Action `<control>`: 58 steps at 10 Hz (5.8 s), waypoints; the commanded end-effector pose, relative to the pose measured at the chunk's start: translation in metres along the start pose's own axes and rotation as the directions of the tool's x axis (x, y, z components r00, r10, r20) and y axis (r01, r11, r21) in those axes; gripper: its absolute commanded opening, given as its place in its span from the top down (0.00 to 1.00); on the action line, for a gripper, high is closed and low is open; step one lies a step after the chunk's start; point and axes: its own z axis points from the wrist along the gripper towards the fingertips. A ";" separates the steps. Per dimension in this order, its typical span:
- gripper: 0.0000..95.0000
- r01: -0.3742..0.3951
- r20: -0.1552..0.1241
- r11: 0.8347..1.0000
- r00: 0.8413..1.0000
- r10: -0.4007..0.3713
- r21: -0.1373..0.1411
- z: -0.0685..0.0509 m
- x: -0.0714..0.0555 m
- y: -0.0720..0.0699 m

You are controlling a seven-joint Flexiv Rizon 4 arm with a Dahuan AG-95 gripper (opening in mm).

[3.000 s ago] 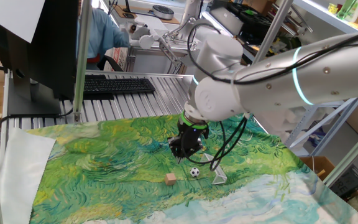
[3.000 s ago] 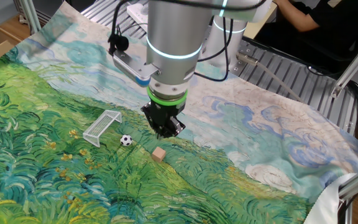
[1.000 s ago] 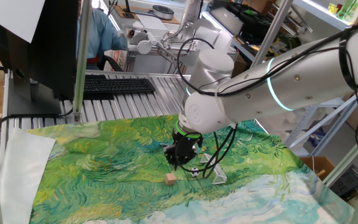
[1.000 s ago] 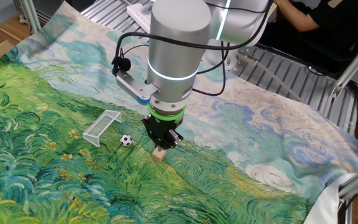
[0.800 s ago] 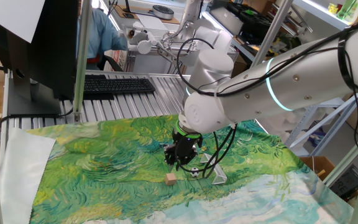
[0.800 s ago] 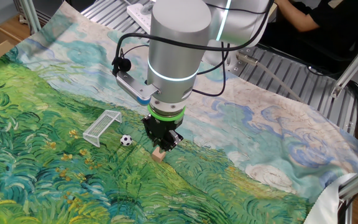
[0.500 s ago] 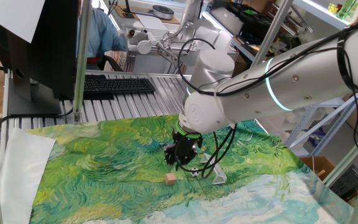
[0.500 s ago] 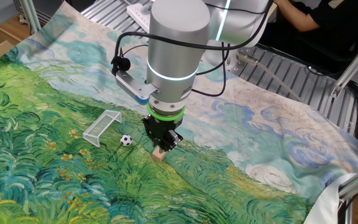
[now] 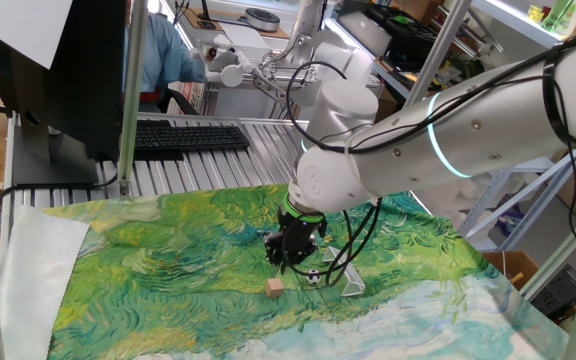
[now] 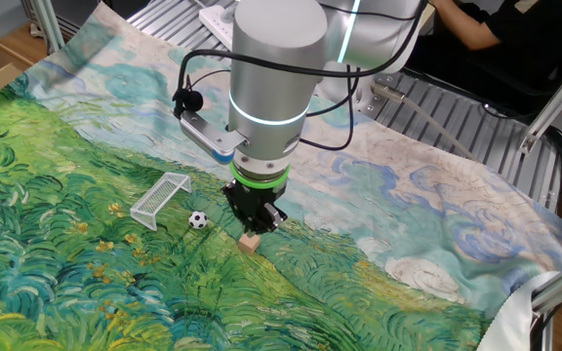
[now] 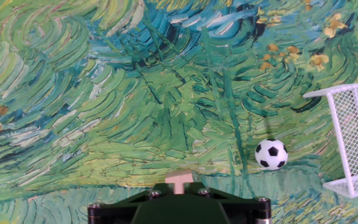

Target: Pick up the small block on the left and move it to the right

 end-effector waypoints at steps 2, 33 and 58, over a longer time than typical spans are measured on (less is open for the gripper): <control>1.00 0.004 0.001 1.000 1.000 -0.004 0.004 0.000 0.000 0.000; 0.80 -0.009 -0.047 1.000 0.999 0.010 0.025 0.014 -0.004 0.006; 0.60 -0.028 -0.049 0.999 0.998 0.029 0.038 0.044 0.003 0.002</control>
